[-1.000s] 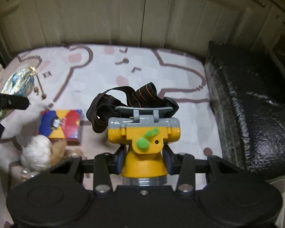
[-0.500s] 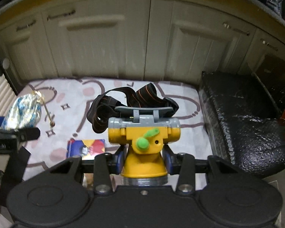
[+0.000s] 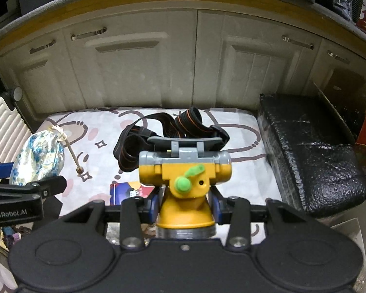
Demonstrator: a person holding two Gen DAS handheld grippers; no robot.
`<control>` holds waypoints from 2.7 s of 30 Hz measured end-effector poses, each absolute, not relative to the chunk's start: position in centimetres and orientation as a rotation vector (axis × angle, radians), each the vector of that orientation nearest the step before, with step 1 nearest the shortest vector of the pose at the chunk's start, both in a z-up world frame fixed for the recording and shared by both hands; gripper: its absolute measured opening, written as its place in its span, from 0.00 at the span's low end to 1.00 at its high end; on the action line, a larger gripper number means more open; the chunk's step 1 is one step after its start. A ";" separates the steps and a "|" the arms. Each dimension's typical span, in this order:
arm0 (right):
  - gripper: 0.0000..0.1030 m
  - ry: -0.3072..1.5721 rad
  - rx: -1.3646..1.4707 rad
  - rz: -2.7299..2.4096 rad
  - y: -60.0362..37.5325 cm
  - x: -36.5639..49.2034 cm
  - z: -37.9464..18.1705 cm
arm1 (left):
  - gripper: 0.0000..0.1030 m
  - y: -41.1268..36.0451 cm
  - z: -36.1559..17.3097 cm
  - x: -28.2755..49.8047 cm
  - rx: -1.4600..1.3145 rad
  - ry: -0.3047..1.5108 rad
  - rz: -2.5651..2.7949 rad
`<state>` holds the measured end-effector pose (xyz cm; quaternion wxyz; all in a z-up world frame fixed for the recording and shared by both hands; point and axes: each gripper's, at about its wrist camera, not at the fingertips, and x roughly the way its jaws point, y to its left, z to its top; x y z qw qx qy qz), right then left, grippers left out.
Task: Organize objects
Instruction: 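Lift the floral pouch with the left tool while the right tool lifts the headlamp, then carry the floral pouch with the left tool while the right tool carries the headlamp over the black box, then open the left tool to drop the pouch in the box while the right tool releases the headlamp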
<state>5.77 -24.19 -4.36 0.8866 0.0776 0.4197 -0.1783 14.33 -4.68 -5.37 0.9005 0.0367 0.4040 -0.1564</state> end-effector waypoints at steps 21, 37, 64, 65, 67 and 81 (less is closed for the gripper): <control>0.41 0.911 0.189 -0.281 -18.4 8.6 -5.9 | 0.82 3.0 -4.9 13.9 0.072 0.866 -0.196; 0.41 0.949 0.149 -0.149 -12.5 11.3 -6.6 | 0.82 10.3 -5.8 14.5 -0.001 0.929 -0.100; 0.41 0.970 0.163 0.034 -6.6 13.7 -6.5 | 0.82 14.6 -14.8 16.6 0.163 1.061 -0.127; 0.41 0.973 0.165 0.039 -6.4 13.9 -6.5 | 0.82 14.7 -15.0 16.7 0.165 1.063 -0.125; 0.41 0.980 0.178 0.053 -6.0 14.1 -6.7 | 0.83 15.1 -15.3 16.9 0.162 1.053 -0.118; 0.41 1.124 0.277 0.087 -2.6 17.4 -10.2 | 0.93 16.0 -14.5 15.5 0.148 1.056 -0.183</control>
